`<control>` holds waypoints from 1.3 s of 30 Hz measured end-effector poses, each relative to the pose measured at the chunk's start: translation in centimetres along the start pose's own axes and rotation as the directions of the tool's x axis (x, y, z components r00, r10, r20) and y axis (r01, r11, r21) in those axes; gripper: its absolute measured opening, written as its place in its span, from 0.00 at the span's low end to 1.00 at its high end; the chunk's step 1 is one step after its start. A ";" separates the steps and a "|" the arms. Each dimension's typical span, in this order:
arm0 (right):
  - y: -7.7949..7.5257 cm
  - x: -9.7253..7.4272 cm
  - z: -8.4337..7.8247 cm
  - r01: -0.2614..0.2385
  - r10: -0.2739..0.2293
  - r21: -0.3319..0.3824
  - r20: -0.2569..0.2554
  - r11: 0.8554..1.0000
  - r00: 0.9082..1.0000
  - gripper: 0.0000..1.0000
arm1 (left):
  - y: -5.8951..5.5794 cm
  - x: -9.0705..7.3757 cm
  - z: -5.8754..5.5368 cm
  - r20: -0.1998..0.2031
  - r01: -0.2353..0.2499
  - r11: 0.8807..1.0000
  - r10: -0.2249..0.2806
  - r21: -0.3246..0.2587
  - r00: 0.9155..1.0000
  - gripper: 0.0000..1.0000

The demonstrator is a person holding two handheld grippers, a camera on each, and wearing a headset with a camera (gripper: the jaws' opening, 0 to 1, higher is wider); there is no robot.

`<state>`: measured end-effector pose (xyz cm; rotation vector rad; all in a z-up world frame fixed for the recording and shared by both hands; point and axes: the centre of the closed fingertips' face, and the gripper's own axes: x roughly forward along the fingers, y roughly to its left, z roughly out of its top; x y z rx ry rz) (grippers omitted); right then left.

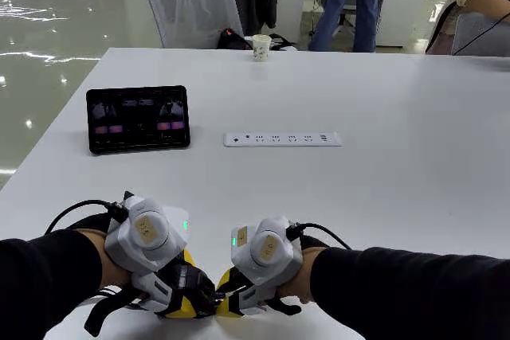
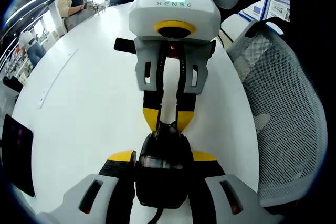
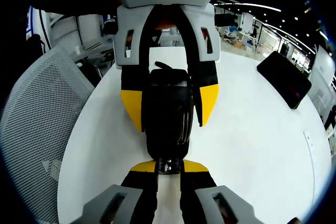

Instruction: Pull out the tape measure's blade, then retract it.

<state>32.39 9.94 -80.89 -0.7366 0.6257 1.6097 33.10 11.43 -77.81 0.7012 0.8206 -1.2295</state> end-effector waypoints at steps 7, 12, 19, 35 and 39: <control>0.0 -0.1 -0.1 -0.006 0.006 0.004 0.004 1.000 1.000 0.12 | 0.0 0.0 0.0 0.001 0.000 1.000 0.000 -0.009 1.000 0.33; 0.0 -0.1 -0.1 -0.001 0.001 0.005 0.008 1.000 1.000 0.12 | 0.0 0.0 0.0 -0.001 -0.003 1.000 0.003 -0.003 1.000 0.33; -0.2 -0.4 -0.4 -0.007 0.006 0.055 0.020 0.998 1.000 0.10 | 0.2 -0.1 -0.2 -0.019 -0.012 1.000 0.012 0.004 1.000 0.33; -0.3 -1.3 -1.3 -0.003 0.003 0.049 -0.002 0.999 1.000 0.10 | 0.3 0.0 -0.3 -0.022 -0.014 1.000 0.014 0.003 1.000 0.33; -0.2 -1.5 -1.6 -0.002 0.002 0.061 -0.001 0.998 1.000 0.10 | 0.3 0.0 -0.3 -0.025 -0.015 1.000 0.015 0.001 1.000 0.33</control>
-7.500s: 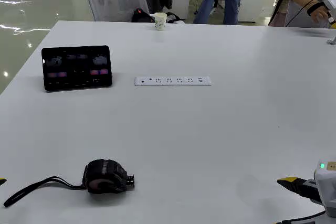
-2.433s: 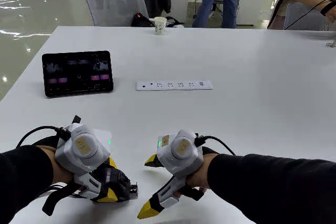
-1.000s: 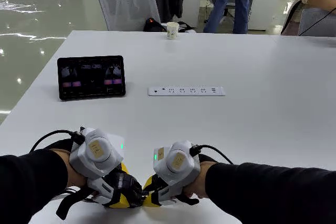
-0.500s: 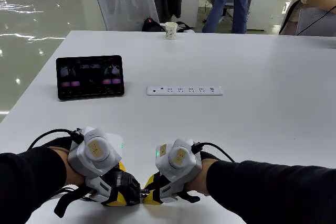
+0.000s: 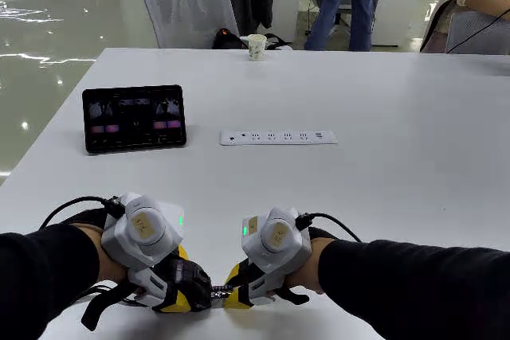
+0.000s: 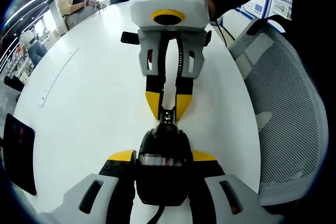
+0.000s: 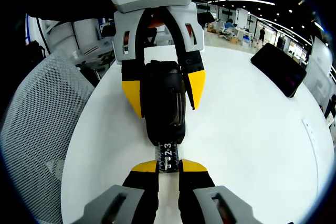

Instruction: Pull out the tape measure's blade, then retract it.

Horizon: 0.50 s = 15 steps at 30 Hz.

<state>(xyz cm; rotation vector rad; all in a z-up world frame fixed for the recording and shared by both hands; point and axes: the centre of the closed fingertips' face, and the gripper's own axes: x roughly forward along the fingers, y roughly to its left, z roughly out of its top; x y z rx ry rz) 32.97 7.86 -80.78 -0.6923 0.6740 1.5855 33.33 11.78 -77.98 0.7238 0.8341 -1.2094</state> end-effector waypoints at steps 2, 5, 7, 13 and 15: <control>0.0 -0.1 -0.1 -0.001 0.001 0.005 0.001 1.000 1.000 0.10 | 0.0 0.0 0.0 -0.002 0.000 1.000 0.000 0.001 1.000 0.33; 0.0 -0.2 -0.3 0.000 0.000 0.008 0.001 1.000 1.000 0.10 | 0.0 0.0 0.0 -0.005 0.001 1.000 -0.001 0.001 1.000 0.33; 0.0 -0.3 -0.3 0.001 -0.001 0.007 0.000 1.000 1.000 0.10 | 0.0 0.0 0.0 -0.006 0.001 1.000 -0.001 0.002 1.000 0.33; 0.0 -0.6 -0.6 0.002 -0.002 0.019 -0.001 1.000 1.000 0.10 | 0.0 0.0 -0.1 -0.010 0.003 1.000 -0.003 0.003 1.000 0.33; 0.0 -0.7 -0.8 0.002 -0.002 0.024 -0.002 1.000 1.000 0.10 | 0.0 0.0 -0.1 -0.012 0.003 1.000 -0.003 0.003 1.000 0.33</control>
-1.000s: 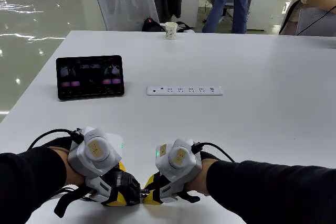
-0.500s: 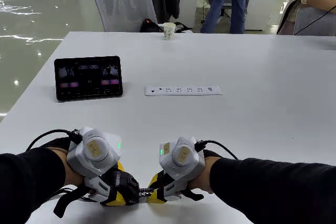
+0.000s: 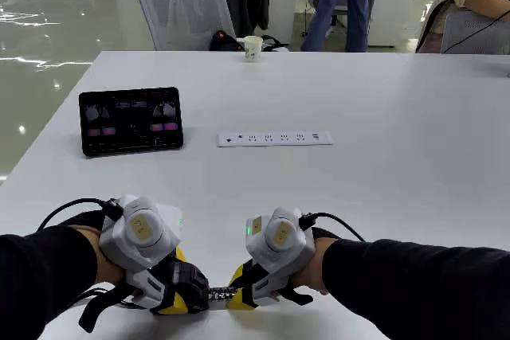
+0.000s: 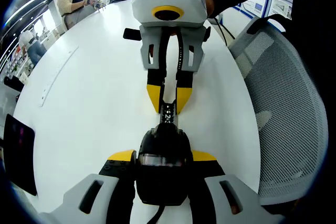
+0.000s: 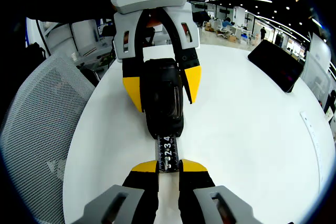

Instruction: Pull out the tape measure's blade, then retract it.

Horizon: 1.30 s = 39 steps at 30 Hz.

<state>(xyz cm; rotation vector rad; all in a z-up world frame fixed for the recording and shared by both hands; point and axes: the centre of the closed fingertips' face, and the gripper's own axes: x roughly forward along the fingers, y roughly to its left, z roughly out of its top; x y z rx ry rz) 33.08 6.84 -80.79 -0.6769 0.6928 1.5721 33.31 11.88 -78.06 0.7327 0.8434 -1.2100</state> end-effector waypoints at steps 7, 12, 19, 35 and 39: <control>0.0 -0.4 -0.4 0.001 -0.001 0.002 -0.004 1.000 1.000 0.10 | 0.0 0.0 0.0 -0.001 -0.001 1.000 0.001 0.001 1.000 0.33; 0.0 -0.6 -0.7 0.002 -0.002 0.007 -0.006 1.000 1.000 0.10 | 0.0 0.0 0.1 -0.002 -0.001 1.000 0.001 0.001 1.000 0.33; 0.0 -0.8 -1.0 0.004 -0.004 0.011 -0.010 1.000 1.000 0.10 | 0.0 0.0 0.1 -0.003 -0.001 1.000 0.001 0.004 1.000 0.33; -0.1 -1.7 -2.1 0.008 -0.008 0.004 -0.023 1.000 1.000 0.10 | 0.1 0.1 0.0 -0.007 -0.004 1.000 0.004 0.002 1.000 0.33; -0.1 -2.0 -2.5 0.010 -0.009 0.005 -0.029 1.000 1.000 0.10 | 0.2 0.2 -0.1 -0.007 -0.004 1.000 0.004 0.001 1.000 0.33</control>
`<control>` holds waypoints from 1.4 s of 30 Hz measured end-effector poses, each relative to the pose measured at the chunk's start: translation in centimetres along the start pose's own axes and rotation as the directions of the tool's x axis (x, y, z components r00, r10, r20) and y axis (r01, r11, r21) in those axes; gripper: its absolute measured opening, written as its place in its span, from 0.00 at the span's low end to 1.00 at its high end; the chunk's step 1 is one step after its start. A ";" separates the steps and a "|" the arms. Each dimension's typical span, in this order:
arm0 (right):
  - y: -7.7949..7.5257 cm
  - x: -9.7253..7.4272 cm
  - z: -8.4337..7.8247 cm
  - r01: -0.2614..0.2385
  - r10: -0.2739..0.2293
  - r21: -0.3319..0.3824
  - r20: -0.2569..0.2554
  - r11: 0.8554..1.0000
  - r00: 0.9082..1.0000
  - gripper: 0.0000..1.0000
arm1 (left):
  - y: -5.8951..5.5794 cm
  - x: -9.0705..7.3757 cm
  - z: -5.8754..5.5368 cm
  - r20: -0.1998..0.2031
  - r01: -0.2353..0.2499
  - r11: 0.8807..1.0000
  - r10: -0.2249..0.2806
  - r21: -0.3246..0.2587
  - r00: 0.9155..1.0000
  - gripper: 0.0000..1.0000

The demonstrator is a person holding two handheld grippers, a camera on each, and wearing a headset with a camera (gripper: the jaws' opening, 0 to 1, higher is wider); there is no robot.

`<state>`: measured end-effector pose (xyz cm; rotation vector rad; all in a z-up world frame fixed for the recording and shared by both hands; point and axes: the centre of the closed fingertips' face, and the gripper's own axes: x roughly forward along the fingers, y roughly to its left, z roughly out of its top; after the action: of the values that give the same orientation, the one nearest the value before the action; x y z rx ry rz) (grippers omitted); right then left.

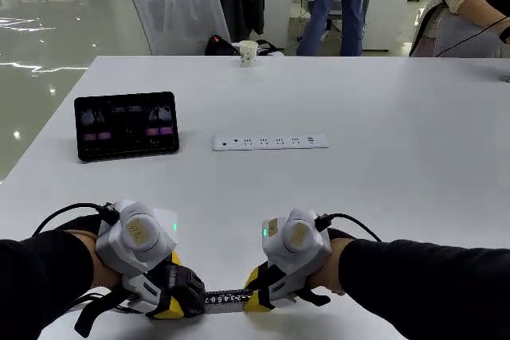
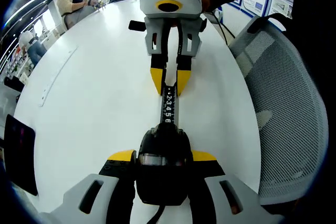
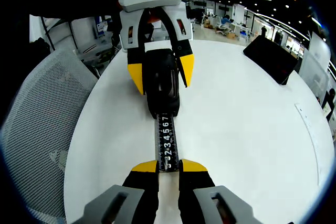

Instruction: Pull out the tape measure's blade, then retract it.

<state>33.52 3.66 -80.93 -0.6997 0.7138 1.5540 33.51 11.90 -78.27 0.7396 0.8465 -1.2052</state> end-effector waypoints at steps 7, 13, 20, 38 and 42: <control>0.0 -0.5 -0.6 0.001 -0.001 0.009 -0.006 1.000 1.000 0.10 | 0.0 0.0 0.0 0.000 -0.002 1.000 0.002 0.001 1.000 0.33; 0.0 -1.0 -1.2 -0.001 0.001 0.002 -0.014 1.000 1.000 0.10 | 0.1 0.0 0.1 0.001 -0.002 1.000 0.002 0.000 1.000 0.33; -0.1 -1.8 -2.1 0.000 0.000 0.009 -0.018 1.000 1.000 0.10 | 0.0 0.0 0.2 0.002 -0.004 1.000 0.004 -0.004 1.000 0.33; 0.0 -2.7 -3.3 0.004 -0.004 0.010 -0.033 1.000 0.999 0.10 | 0.0 0.0 0.2 0.005 -0.005 1.000 0.005 -0.005 1.000 0.33; -0.1 -3.1 -3.6 0.005 -0.005 0.009 -0.038 1.000 0.999 0.10 | 0.0 0.0 0.2 0.006 -0.005 1.000 0.005 -0.005 1.000 0.33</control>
<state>34.02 -1.06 -80.83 -0.7251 0.7466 1.5357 33.51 11.71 -78.11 0.7336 0.8417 -1.1998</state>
